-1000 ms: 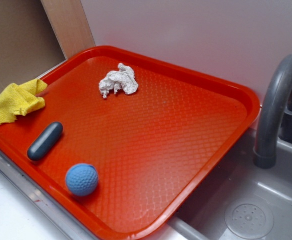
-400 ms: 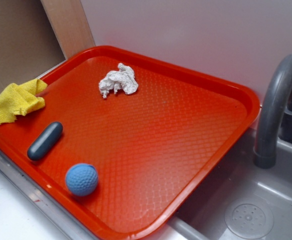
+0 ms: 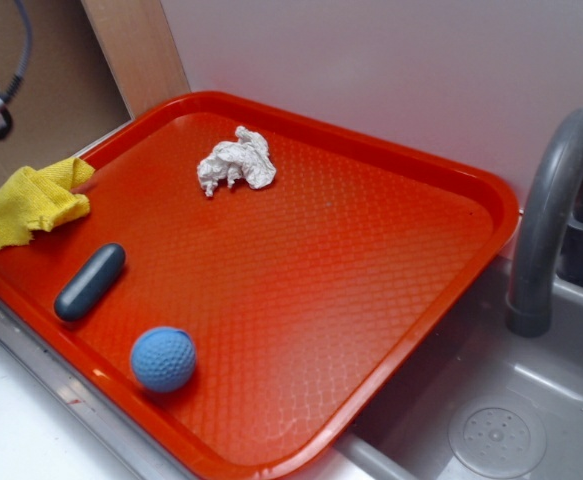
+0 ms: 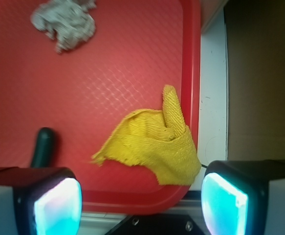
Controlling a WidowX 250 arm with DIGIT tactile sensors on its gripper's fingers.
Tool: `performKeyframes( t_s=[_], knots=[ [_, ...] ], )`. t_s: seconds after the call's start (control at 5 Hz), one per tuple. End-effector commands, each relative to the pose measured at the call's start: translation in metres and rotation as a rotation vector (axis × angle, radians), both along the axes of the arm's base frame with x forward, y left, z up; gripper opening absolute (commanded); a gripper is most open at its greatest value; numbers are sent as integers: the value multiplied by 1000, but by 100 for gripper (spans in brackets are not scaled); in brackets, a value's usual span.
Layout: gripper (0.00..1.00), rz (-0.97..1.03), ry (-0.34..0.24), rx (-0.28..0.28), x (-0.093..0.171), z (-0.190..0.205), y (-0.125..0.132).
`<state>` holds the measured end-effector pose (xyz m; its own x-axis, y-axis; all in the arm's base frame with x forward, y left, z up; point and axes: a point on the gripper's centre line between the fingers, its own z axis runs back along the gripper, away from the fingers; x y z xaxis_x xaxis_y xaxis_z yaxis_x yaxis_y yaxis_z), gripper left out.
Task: Grab the yellow cloth.
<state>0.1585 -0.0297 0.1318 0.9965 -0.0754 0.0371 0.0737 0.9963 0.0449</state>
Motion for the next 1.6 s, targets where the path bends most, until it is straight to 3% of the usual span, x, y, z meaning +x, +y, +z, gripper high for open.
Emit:
performKeyframes(
  t_s=[0.0,0.2,0.4,0.6,0.8,1.0,1.2,1.4],
  knots=[
    [100,123,104,209,8,-56,22],
    [100,127,167,305,13,-76,28],
    [100,129,210,312,14,-89,23],
    [0,126,215,290,11,-88,18],
    [0,104,190,288,7,-77,16],
    [0,109,162,249,7,-60,8],
    [0,81,127,171,13,-27,-11],
    [0,60,89,-27,11,15,-28]
  ],
)
